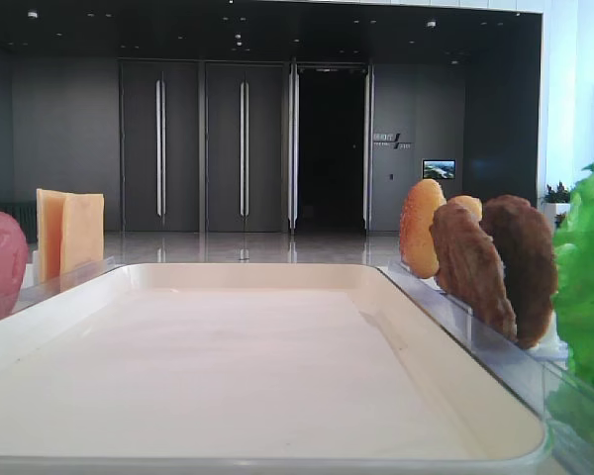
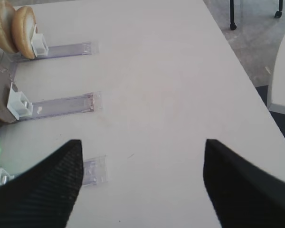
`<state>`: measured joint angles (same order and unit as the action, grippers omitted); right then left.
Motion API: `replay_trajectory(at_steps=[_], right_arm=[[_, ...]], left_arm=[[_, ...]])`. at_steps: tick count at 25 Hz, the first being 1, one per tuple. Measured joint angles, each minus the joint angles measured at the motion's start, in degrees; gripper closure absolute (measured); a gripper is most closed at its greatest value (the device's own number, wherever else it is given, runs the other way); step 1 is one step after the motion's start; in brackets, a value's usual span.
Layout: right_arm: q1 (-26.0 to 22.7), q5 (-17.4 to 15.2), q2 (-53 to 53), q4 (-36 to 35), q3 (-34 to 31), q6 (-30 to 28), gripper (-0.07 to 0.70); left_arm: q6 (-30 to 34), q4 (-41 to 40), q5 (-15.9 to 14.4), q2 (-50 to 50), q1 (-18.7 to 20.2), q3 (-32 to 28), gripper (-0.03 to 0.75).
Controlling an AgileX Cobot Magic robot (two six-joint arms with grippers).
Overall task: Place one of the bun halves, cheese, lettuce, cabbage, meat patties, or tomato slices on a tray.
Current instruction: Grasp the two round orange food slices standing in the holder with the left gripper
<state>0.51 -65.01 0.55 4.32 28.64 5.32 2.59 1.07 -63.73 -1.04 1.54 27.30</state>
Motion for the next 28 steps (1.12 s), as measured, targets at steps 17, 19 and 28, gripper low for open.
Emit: replay_trajectory(at_steps=[17,19,28], right_arm=[[0.0,0.0,0.0,0.0,0.0,0.0,0.101],[0.0,0.0,0.0,0.0,0.0,0.0,0.101],[0.0,0.0,0.0,0.0,0.0,0.0,0.101]], left_arm=[[0.0,0.0,0.0,0.0,0.0,0.0,0.073],[0.0,0.0,0.0,0.0,0.0,0.0,0.073],[0.0,0.0,0.0,0.0,0.0,0.0,0.073]])
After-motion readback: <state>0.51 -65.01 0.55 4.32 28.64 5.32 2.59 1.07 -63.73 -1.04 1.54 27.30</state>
